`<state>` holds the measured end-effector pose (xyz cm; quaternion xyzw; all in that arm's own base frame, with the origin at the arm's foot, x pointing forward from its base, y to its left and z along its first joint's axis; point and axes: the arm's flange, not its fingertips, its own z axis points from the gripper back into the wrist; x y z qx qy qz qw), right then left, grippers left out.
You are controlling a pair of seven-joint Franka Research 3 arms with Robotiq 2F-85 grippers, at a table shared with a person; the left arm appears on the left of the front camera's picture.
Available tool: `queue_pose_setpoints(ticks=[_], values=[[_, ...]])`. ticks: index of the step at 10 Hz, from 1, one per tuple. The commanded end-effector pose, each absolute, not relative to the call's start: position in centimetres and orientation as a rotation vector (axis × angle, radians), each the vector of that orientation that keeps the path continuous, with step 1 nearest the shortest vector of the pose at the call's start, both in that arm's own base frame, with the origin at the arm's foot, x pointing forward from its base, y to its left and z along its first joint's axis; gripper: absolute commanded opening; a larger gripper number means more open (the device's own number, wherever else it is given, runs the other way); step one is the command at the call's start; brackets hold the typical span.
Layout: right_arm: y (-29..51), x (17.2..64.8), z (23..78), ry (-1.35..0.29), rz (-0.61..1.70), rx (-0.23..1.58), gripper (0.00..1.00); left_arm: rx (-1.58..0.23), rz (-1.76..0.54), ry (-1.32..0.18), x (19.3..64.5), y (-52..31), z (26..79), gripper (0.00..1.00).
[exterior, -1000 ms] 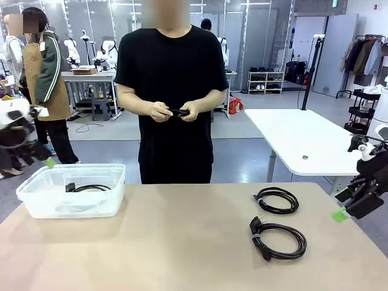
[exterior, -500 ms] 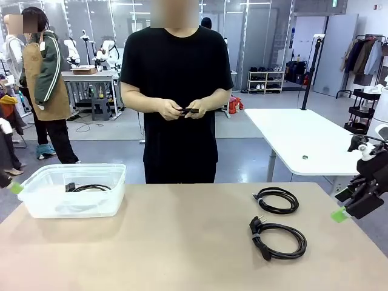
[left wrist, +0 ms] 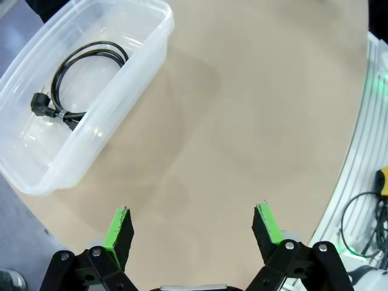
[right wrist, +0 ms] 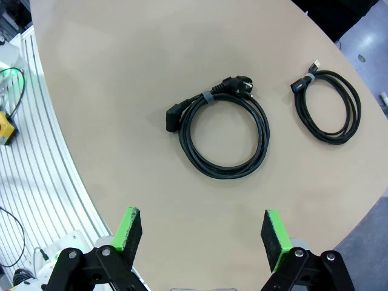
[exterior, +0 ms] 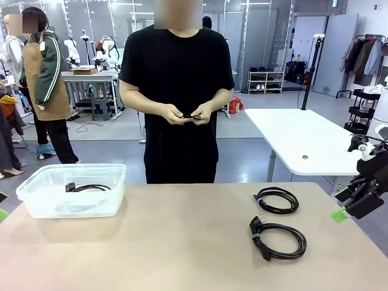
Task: Organize and store the cables.
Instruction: Place the Power Cable into the Organizing box.
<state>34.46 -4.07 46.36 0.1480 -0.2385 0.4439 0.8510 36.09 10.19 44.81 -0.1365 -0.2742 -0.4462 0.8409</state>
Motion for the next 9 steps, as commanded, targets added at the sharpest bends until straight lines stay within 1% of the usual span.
queue_pose_setpoints(ticks=[1,9], values=[[-4.22,34.55,46.34,-0.51,0.943,0.323,1.0,-0.293,-0.917,-0.567,36.56,10.34,44.82,1.0],[-4.07,34.46,46.36,-0.502,0.935,0.312,1.0,-0.293,-0.917,-0.567,36.56,10.34,44.82,1.0]])
